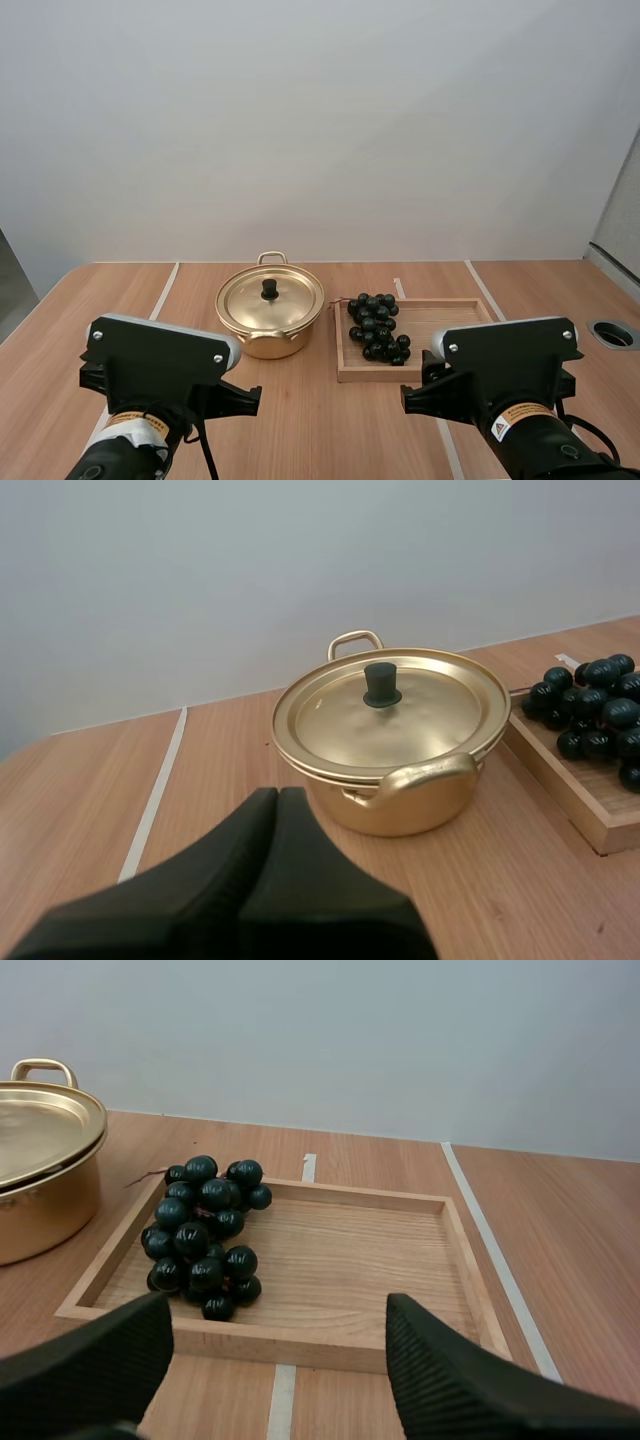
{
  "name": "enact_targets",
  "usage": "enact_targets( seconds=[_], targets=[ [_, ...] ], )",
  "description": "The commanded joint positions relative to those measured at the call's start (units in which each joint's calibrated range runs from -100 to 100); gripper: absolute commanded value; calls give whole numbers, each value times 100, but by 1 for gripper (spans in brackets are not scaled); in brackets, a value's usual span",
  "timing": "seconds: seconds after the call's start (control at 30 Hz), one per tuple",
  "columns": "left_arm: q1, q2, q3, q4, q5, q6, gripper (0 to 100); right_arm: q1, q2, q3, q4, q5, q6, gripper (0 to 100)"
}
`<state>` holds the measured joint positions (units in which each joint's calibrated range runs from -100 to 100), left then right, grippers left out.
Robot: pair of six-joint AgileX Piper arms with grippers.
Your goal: Open the pot, put the pineapple inside, and close it
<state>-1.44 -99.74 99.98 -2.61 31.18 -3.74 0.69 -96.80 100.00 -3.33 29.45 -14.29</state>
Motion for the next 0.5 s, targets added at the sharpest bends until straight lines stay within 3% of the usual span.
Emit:
enact_targets(
  seconds=[0.0, 0.07, 0.1, 0.2, 0.47],
  targets=[
    [7, -26, 2, 30, -124, -392, 0, 3, -47, 0, 66, -39, -66, 100],
    [74, -26, 2, 30, -194, -792, 0, 3, -47, 0, 66, -39, -66, 100],
    [122, -26, 2, 30, -194, -889, 0, 3, -47, 0, 50, -39, -95, 93],
    [204, -26, 2, 41, -92, -930, 0, 3, -47, 0, 48, 39, -456, 3],
    [205, -26, 2, 82, -185, -901, 0, 3, -47, 0, 234, 39, -543, 0]
  ],
)
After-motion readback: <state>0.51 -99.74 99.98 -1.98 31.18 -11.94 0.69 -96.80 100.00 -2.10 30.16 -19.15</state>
